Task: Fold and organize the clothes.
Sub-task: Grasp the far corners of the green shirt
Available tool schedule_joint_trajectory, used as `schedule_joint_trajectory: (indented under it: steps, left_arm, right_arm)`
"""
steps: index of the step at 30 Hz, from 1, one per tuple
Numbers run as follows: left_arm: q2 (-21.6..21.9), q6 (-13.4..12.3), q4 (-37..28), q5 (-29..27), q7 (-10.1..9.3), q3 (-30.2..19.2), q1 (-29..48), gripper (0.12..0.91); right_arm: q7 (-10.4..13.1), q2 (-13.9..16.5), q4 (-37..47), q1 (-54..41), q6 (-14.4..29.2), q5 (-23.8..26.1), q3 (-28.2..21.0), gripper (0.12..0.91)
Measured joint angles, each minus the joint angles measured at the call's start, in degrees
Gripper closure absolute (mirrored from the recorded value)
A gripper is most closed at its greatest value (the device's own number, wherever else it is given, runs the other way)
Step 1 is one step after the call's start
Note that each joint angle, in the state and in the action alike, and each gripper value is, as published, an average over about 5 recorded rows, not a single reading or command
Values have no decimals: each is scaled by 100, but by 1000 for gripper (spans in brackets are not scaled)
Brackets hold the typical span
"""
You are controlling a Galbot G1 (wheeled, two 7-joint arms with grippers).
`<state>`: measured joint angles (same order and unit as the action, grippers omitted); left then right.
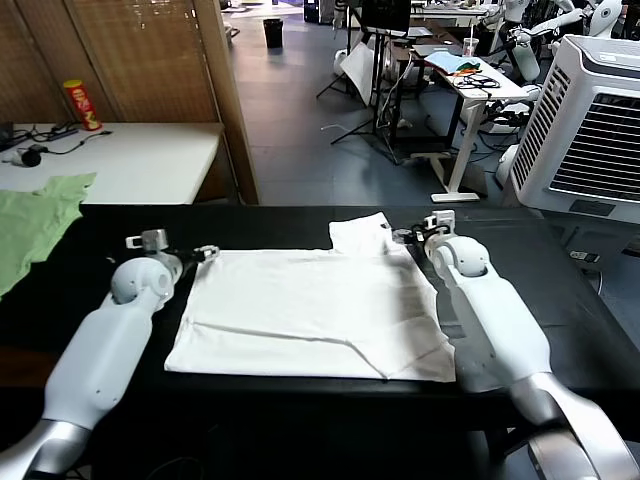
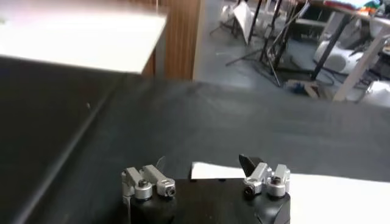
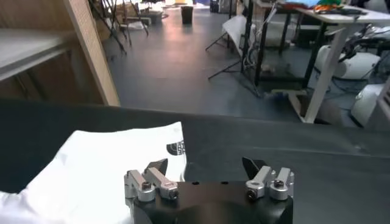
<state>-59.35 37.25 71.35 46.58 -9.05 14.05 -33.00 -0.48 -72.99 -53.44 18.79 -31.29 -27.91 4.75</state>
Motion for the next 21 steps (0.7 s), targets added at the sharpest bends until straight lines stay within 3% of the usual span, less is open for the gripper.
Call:
schedule_joint_trajectory:
  steps: [5, 7, 17, 21]
  left_arm:
    - [-30, -46, -122, -97, 84, -12, 11, 249]
    - [-36, -75, -166, -123, 99, -14, 16, 312]
    - [-36, -182, -250, -182, 227, -13, -21, 841]
    - [-40, -222, -230, -174, 252, -3, -26, 905]
  right_arm:
    - [-22, -89, 192, -41, -43, 22, -17, 243]
    - [-38, -108, 208, -36, -43, 21, -21, 282]
    - [-64, -137, 187, 36, -5, 11, 30, 745]
    - [-65, -124, 116, 101, 109, 7, 102, 874]
